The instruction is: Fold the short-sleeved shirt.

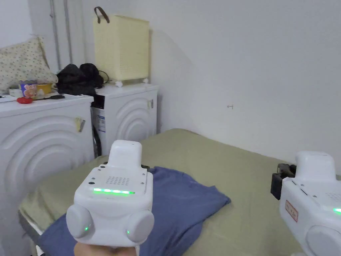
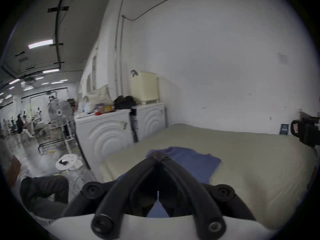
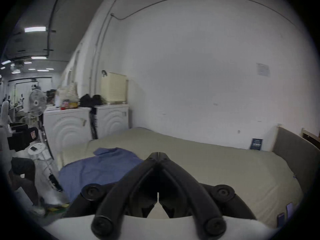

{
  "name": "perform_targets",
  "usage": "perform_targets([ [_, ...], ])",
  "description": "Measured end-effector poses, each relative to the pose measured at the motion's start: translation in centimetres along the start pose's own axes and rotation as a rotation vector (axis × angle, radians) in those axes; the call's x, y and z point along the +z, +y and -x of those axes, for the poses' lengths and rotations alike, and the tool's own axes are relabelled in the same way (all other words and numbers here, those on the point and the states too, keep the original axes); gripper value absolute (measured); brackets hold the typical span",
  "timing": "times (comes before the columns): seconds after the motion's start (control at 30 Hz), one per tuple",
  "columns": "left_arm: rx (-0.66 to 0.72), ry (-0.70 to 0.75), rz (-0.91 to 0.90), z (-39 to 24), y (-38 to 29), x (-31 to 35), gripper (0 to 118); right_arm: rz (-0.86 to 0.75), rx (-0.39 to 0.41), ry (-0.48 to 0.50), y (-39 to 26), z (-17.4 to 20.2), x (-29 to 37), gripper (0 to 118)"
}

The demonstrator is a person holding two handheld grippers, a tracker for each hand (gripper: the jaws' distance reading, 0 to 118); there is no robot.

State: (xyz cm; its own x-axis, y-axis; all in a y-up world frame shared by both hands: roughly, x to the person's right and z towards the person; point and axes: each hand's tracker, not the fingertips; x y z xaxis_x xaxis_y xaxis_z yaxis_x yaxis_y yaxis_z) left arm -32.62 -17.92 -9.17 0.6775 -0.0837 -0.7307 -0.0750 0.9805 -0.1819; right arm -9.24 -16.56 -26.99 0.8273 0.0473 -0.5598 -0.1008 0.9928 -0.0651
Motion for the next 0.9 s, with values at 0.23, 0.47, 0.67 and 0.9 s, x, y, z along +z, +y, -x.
perform_targets([
  [0.23, 0.042, 0.009, 0.034, 1.9, -1.4, 0.1, 0, 0.038, -0.001, 0.052, -1.4, 1.6, -1.6, 1],
  [0.47, -0.037, -0.143, 0.152, -0.8, -0.2, -5.2, 0, 0.072, 0.017, 0.025, -2.7, -1.4, -2.2, 1],
  [0.67, 0.002, -0.395, 0.289, -4.9, 3.4, -16.1, 1, 0.137, 0.078, -0.023, -5.4, -6.2, -2.6, 1],
  [0.9, -0.262, -0.550, 0.444, -13.5, 2.1, -30.4, 117, 0.236, 0.078, -0.088, -7.9, -11.6, -2.7, 1],
])
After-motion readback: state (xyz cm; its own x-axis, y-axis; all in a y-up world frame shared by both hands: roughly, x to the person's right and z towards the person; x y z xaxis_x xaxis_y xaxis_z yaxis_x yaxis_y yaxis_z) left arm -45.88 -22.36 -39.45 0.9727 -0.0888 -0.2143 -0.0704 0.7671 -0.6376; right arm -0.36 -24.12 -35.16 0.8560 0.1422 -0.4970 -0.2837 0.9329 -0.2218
